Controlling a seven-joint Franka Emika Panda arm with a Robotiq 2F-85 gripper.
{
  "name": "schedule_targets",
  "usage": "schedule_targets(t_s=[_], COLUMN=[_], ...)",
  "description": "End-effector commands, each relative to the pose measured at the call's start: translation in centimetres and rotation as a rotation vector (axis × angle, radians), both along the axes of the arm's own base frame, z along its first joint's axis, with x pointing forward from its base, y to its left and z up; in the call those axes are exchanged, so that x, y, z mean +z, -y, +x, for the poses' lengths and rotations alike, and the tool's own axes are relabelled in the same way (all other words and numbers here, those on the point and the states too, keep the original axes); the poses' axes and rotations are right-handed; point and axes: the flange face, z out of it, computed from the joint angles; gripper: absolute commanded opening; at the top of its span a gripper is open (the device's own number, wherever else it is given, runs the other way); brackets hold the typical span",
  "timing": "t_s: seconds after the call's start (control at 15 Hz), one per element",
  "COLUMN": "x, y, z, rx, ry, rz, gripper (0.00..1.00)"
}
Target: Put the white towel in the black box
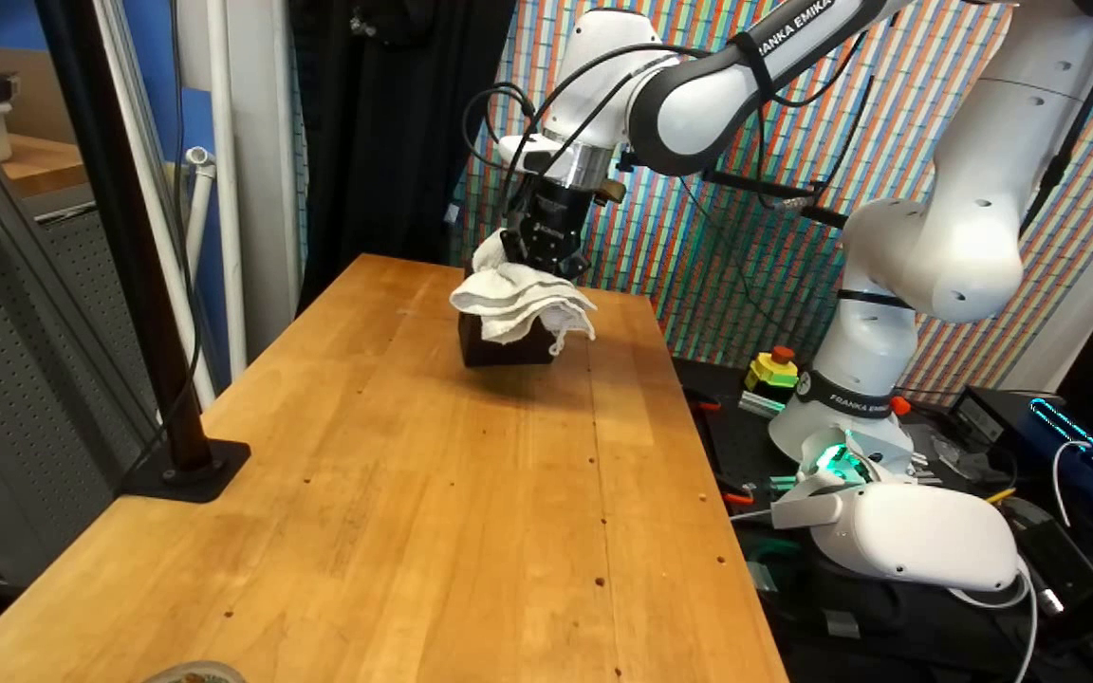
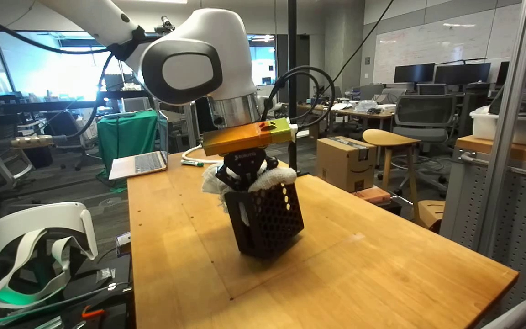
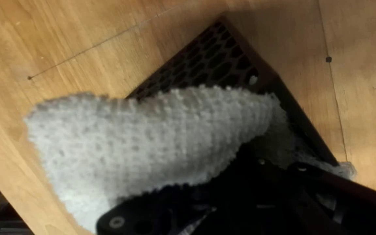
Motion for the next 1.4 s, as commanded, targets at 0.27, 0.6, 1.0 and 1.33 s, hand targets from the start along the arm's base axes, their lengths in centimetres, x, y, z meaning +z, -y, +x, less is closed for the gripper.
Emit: schedule_targets(t_s=[0.27,0.6,1.0,1.33], x=[-1.8,-1.1,-0.2,1.7], y=[1.6,1.2,-2.3,-7.3], z=[0.0,0.9,1.7,1.7], rx=[-0.026,-0.235,-0.513,-0.675], ry=[-0.054,-0.015,0.065,0.233], rz=[0.06,0.207,0.362,0.459], gripper=[0.07,0.07,0.05,0.06])
